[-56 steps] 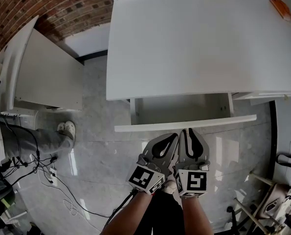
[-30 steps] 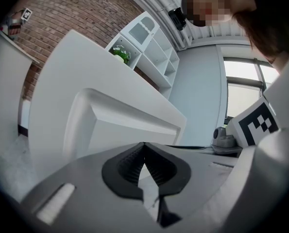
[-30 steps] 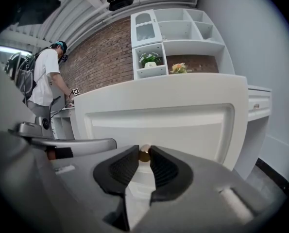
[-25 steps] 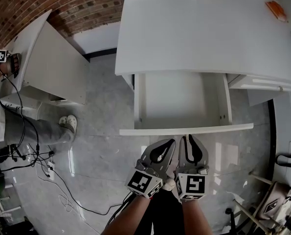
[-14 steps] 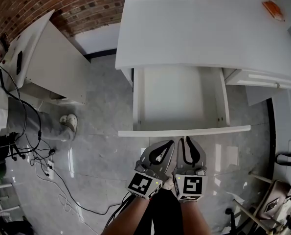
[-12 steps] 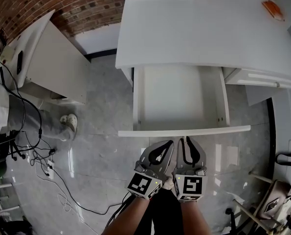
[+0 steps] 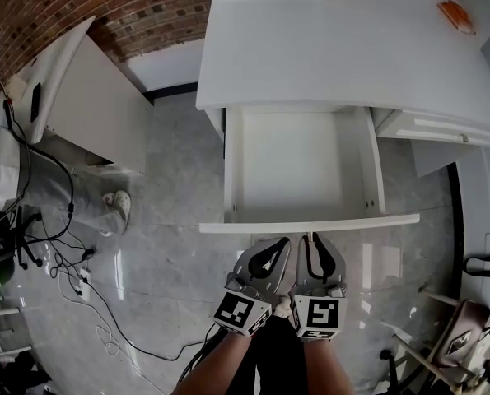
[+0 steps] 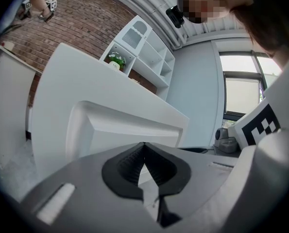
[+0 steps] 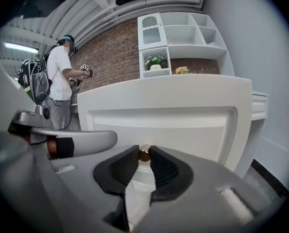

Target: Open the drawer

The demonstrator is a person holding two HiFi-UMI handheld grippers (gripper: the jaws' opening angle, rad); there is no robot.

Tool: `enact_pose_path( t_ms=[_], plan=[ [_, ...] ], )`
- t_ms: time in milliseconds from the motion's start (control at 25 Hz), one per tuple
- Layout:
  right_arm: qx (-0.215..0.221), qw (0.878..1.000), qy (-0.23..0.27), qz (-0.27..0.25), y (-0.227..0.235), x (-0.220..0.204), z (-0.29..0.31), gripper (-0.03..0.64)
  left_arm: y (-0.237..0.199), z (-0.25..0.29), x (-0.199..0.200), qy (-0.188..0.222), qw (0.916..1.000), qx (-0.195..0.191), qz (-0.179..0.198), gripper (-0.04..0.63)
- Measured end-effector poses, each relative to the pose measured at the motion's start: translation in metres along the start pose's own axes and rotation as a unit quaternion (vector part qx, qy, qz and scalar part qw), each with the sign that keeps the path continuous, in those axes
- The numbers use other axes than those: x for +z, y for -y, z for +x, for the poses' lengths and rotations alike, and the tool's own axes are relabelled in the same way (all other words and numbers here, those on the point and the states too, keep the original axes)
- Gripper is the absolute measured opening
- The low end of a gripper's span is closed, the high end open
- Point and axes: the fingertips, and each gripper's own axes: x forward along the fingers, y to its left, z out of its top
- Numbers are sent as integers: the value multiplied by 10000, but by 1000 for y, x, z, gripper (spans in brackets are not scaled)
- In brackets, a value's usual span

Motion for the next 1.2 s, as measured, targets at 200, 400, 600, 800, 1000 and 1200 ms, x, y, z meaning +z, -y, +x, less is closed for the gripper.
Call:
enact_pose_path(
  t_ms=[200,400,600,800,1000,1200],
  plan=[
    [-7,10000,-11,-19,-3,-2,-5,72,1,-4,0,9,10000,-2,17,3],
    [-8,10000,-25,-31,-4,-3,-9,72,5,-6,-1,7,10000,-31,-3,3],
    [-23,10000,-57,-26,-5,-4,-12,72,8,-8,-2,-6,10000,-51,-16,3],
    [-4,10000,-92,-34,-8,-6,-20,72,12,-11,-5,-11,9999,-112,8,3],
    [-39,9999,-106,-18,-8,-13,-28,72,18,-16,-9,-60,9998,-173,0,3],
    [-19,10000,-78,-45,-10,-12,-32,72,24,-25,-23,-141,9996,-242,-28,3]
  ],
)
